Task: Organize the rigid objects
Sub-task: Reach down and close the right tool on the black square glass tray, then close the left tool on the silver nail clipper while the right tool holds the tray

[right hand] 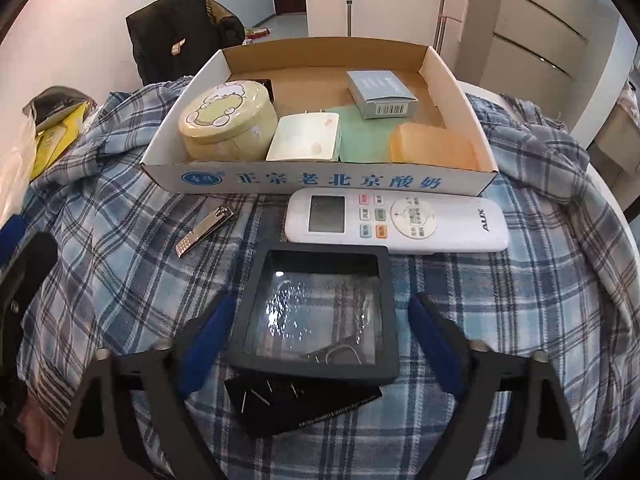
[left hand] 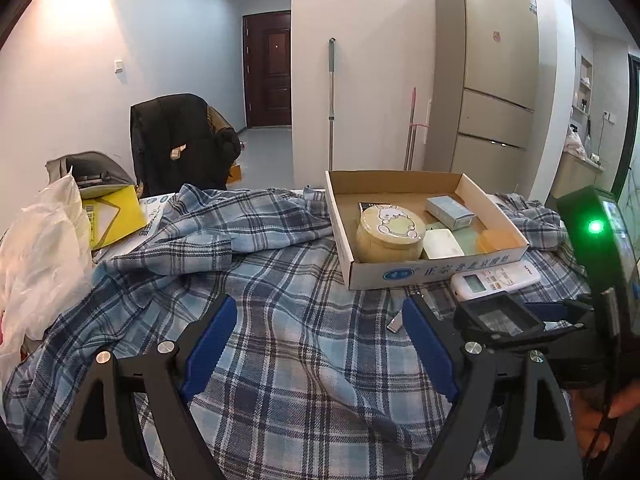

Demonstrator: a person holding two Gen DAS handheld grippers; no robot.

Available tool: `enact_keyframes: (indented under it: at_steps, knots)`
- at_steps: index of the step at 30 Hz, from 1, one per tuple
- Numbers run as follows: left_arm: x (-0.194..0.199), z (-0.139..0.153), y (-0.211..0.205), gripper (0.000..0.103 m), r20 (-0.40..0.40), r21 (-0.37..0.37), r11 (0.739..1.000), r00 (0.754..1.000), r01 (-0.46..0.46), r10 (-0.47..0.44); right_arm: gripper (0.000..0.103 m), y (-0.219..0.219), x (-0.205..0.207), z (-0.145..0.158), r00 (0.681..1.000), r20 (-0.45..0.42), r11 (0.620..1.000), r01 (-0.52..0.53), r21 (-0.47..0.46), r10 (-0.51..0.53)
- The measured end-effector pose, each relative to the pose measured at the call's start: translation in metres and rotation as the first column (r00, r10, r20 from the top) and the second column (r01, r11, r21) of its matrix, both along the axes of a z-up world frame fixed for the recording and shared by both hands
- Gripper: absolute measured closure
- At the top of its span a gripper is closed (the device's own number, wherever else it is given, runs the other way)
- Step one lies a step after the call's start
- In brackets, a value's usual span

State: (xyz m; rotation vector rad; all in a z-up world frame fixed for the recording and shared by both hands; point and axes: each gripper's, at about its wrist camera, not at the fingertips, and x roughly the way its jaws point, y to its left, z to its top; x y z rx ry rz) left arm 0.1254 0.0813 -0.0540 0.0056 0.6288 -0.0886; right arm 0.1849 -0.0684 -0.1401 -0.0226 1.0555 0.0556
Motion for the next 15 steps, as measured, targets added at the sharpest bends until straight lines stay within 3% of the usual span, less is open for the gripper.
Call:
enact_keyframes:
  at_steps: [3,6,8,12,15]
  knots:
    - [-0.002,0.003,0.002,0.016,0.02,-0.011,1.0,1.0,-0.004,0.005,0.034,0.001,0.003,0.0,1.0,0.011,0.999,0.005,-0.041,-0.005]
    - [-0.007,0.012,0.005,0.016,0.0,-0.022,1.0,1.0,-0.006,0.006,0.034,-0.01,-0.005,0.007,1.0,-0.003,1.0,-0.005,-0.003,0.005]
    - [-0.013,0.027,0.007,0.016,0.007,-0.077,0.996,0.999,0.042,-0.042,0.034,-0.023,-0.011,0.019,1.0,0.011,0.999,-0.007,0.032,0.006]
    - [-0.009,0.049,-0.003,0.016,-0.034,-0.14,0.983,0.991,0.122,-0.128,0.034,-0.057,-0.023,0.048,0.989,0.132,0.997,0.058,0.06,-0.065]
    - [-0.003,0.054,-0.017,0.016,0.001,-0.144,0.975,0.985,0.171,-0.173,0.034,-0.078,-0.034,0.06,0.968,0.223,0.992,0.103,0.067,-0.116]
